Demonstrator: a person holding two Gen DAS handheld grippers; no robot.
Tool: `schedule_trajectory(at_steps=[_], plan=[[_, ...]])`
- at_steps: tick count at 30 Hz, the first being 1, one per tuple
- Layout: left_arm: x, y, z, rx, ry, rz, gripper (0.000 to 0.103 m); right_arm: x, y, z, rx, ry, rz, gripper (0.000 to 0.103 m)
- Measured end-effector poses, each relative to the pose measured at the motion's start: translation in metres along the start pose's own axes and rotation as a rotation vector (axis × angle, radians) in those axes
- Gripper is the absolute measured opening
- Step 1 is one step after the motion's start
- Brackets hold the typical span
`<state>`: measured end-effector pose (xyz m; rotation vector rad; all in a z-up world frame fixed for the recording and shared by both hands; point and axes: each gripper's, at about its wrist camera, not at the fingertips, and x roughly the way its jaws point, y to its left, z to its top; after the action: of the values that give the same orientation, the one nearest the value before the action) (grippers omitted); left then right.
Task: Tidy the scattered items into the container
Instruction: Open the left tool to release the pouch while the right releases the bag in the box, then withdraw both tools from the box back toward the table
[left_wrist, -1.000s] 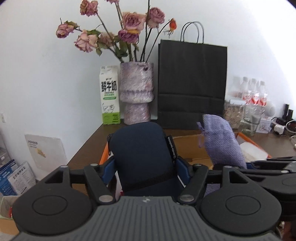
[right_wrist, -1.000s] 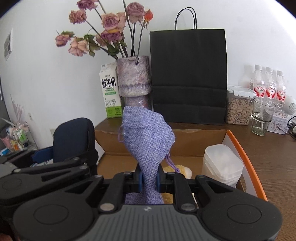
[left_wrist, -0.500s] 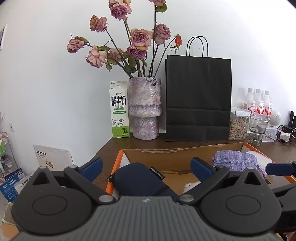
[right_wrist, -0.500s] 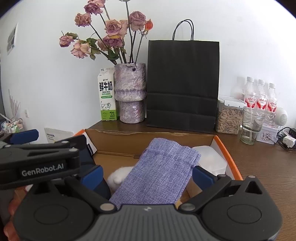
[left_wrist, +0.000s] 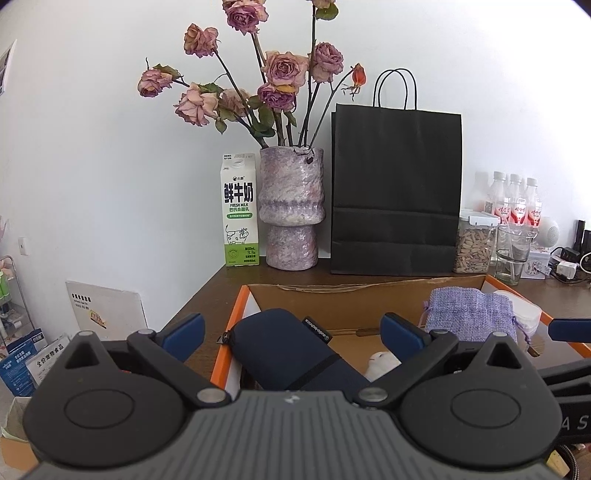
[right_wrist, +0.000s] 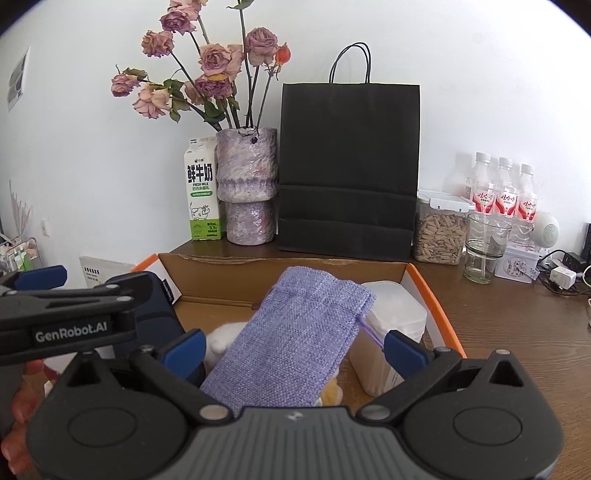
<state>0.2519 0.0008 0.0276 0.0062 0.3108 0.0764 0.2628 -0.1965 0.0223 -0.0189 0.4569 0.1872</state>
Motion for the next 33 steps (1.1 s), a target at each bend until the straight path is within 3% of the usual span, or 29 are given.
schedule_trajectory(at_steps=[9, 19, 33], plan=[[-0.021, 0.003, -0.006, -0.016, -0.067, -0.003, 0.103, -0.013, -0.006, -0.006, 0.005, -0.029, -0.027, 0.103], [-0.033, 0.005, -0.019, -0.005, -0.084, -0.018, 0.103, -0.032, -0.009, -0.018, -0.001, -0.063, -0.03, 0.103], [-0.042, 0.016, -0.036, -0.006, -0.069, 0.04, 0.103, -0.049, -0.022, -0.04, 0.025, -0.084, -0.035, 0.103]])
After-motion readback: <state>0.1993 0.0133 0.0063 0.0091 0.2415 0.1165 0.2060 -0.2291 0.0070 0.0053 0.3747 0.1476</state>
